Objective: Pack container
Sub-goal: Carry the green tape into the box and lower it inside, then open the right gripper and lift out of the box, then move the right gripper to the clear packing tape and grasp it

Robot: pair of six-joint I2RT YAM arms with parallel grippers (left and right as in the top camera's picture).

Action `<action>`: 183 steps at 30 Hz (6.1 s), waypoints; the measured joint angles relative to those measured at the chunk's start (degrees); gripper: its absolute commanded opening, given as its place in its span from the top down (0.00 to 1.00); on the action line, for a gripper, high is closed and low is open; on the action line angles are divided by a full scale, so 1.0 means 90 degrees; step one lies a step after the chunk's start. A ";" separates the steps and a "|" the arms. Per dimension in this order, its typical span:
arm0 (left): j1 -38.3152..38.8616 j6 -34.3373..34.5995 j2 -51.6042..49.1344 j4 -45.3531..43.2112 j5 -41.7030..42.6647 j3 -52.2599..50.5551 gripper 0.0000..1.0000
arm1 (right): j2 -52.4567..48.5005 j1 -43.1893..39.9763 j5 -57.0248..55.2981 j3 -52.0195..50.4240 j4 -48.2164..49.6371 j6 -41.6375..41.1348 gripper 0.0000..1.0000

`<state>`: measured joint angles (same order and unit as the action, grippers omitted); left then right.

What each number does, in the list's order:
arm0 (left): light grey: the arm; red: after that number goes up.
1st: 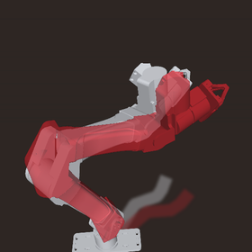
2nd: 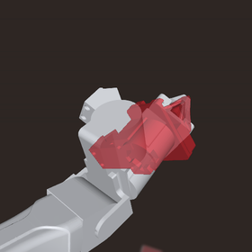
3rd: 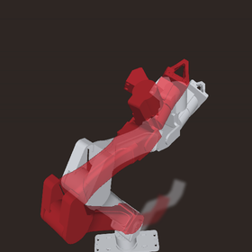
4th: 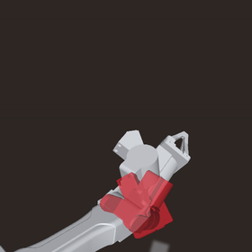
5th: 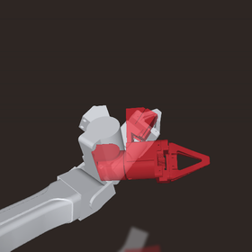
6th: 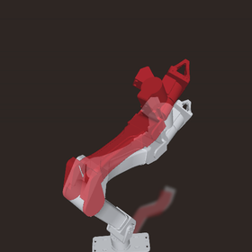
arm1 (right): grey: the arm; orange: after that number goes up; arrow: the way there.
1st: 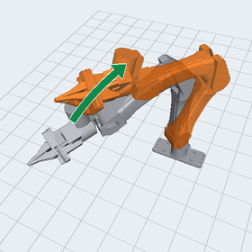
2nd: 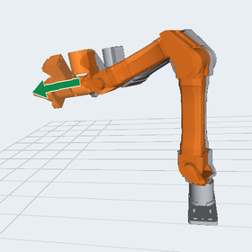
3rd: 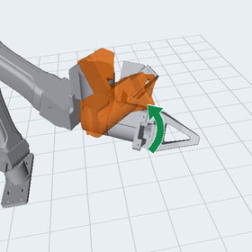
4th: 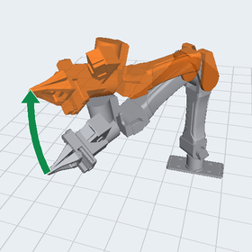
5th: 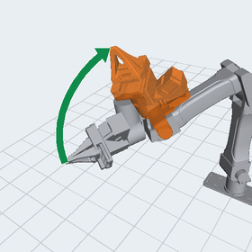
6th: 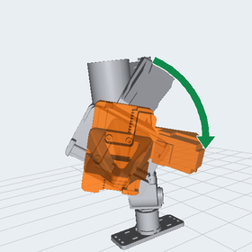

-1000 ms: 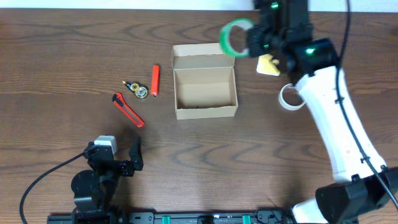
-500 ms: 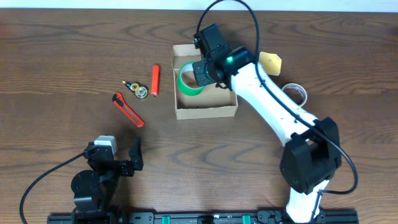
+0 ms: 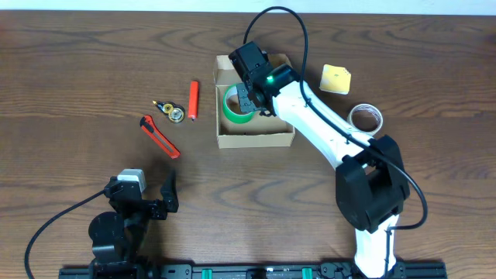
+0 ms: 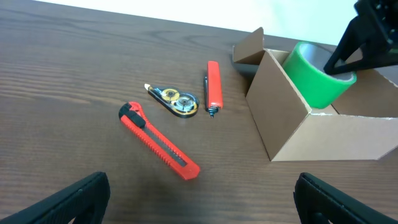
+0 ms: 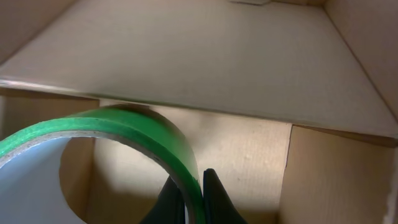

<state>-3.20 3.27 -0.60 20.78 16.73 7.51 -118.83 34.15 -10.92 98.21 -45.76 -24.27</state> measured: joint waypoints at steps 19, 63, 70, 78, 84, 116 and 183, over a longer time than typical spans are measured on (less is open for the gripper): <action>0.0000 0.0000 0.0000 0.0000 0.0000 0.0000 0.05 | -0.0005 0.0000 0.0537 0.0000 -0.0083 -0.0158 0.51; 0.0000 0.0000 0.0000 0.0000 0.0000 0.0000 0.05 | -0.0381 -0.0304 0.0085 -0.0291 -0.0709 0.0061 0.99; 0.0000 0.0000 0.0000 0.0000 0.0000 0.0000 0.05 | -0.0500 -0.0304 0.0357 -0.0306 -0.0231 0.0041 0.99; 0.0000 0.0000 0.0000 0.0000 0.0000 0.0000 0.05 | -0.0503 -0.0304 0.0505 -0.0306 -0.0019 0.0041 0.99; 0.0000 0.0000 0.0000 0.0000 0.0000 0.0000 0.05 | -0.0503 -0.0304 0.0704 -0.0306 0.0168 0.0046 0.99; 0.0000 0.0000 0.0000 0.0000 0.0000 0.0000 0.05 | 0.1994 -0.2929 -0.0080 -0.0498 -0.1717 0.0775 0.99; 0.0000 0.0000 0.0000 0.0000 0.0000 0.0000 0.05 | 0.2472 -0.3322 0.0886 -0.3194 0.1659 0.2412 0.99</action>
<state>-3.20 3.27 -0.60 20.78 16.73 7.51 -96.57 4.25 -2.94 69.47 -30.83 -2.57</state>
